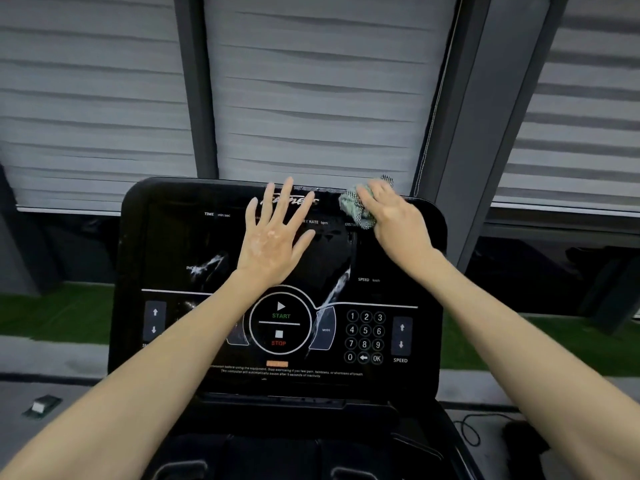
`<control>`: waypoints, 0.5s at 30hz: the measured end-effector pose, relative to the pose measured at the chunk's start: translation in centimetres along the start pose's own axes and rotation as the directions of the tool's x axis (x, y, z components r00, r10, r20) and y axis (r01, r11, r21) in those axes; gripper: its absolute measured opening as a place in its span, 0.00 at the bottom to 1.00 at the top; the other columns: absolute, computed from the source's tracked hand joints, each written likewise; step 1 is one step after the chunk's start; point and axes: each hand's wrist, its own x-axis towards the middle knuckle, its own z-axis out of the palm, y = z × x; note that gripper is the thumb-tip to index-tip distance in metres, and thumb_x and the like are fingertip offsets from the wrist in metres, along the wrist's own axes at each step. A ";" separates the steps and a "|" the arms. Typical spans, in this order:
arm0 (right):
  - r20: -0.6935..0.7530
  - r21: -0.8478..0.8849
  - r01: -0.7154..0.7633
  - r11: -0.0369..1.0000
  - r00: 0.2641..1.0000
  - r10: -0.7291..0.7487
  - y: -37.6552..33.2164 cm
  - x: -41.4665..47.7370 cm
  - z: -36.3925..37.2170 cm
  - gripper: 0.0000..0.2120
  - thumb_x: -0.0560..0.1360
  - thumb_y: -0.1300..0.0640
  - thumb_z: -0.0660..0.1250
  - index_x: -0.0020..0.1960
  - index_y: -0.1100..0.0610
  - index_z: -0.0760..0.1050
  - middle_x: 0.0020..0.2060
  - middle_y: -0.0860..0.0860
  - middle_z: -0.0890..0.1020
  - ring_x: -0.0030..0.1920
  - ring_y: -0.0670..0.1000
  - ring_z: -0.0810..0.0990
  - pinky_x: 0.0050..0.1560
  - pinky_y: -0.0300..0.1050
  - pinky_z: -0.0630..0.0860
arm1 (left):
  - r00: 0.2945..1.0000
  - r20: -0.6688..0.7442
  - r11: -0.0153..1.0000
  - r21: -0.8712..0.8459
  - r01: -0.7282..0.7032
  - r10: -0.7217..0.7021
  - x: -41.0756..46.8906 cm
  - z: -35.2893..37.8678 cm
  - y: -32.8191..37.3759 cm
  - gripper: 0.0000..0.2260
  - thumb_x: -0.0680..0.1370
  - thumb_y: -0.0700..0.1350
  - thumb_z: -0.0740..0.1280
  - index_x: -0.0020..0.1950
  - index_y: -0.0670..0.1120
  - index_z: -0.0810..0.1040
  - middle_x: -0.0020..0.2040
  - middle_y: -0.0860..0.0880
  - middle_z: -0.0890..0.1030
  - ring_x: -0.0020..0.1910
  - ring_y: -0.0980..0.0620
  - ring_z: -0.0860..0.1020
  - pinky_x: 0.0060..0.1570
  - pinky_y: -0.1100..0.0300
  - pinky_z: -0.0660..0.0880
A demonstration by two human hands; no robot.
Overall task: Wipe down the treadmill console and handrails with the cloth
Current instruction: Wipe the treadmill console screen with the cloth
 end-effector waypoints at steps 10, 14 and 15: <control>0.193 0.119 0.150 0.982 0.966 -0.171 -7.5 -16.1 3.0 0.24 0.70 0.69 0.57 0.64 0.63 0.76 0.62 0.59 0.78 0.63 0.56 0.77 0.54 0.45 0.80 | 1.000 0.004 0.998 -0.069 0.004 -0.004 -0.2 0.4 -1.0 0.28 0.82 0.60 0.49 0.79 0.51 0.54 0.79 0.40 0.54 0.77 0.36 0.53 0.72 0.40 0.56; 0.295 0.144 0.304 0.942 0.895 -0.334 -9.0 -21.2 2.7 0.21 0.71 0.64 0.56 0.59 0.61 0.81 0.57 0.56 0.82 0.60 0.55 0.80 0.56 0.46 0.79 | 1.000 0.006 0.998 -0.068 -0.001 0.002 -0.2 0.5 -1.0 0.28 0.82 0.60 0.49 0.79 0.51 0.53 0.79 0.40 0.54 0.77 0.35 0.53 0.72 0.40 0.56; 0.266 0.148 0.323 0.935 0.898 -0.352 -8.9 -20.6 2.5 0.20 0.72 0.64 0.57 0.58 0.61 0.81 0.56 0.56 0.83 0.59 0.54 0.81 0.56 0.47 0.79 | 1.000 0.007 0.998 -0.067 0.000 0.000 -0.1 0.5 -1.1 0.27 0.82 0.60 0.49 0.79 0.51 0.53 0.79 0.40 0.53 0.77 0.35 0.53 0.72 0.40 0.56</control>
